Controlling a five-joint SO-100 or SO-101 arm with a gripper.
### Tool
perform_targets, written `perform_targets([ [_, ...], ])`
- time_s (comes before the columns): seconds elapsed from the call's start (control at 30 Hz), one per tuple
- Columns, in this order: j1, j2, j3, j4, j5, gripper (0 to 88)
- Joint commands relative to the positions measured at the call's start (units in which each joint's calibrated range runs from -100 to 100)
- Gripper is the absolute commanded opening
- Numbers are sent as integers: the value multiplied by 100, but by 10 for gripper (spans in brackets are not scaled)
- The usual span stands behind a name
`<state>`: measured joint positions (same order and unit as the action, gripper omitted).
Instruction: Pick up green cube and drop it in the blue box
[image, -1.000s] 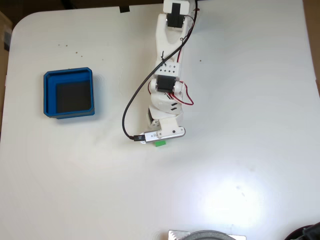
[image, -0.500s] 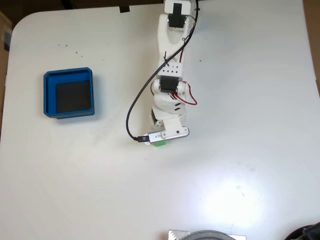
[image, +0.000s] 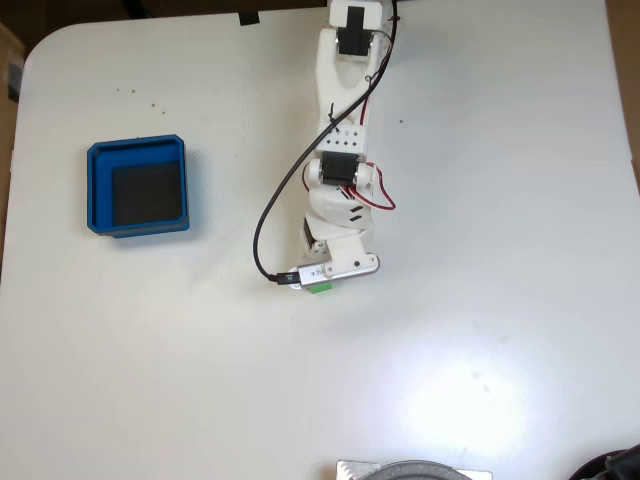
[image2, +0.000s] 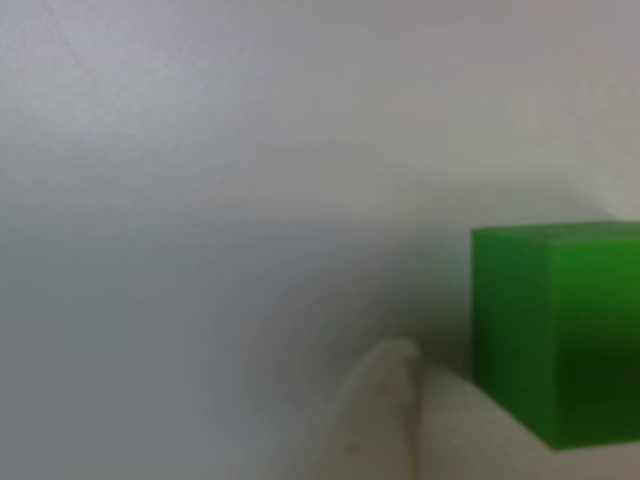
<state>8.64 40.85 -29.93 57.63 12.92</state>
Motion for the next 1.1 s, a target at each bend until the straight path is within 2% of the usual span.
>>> perform_targets([
  [0.0,6,-55,-364,-150,24,349],
  [0.5,6,95,-373,-166,10,349],
  [0.77,67,129,-346,-1030,-10,349],
  [1.07,83,79,-337,-1030,-5,350],
])
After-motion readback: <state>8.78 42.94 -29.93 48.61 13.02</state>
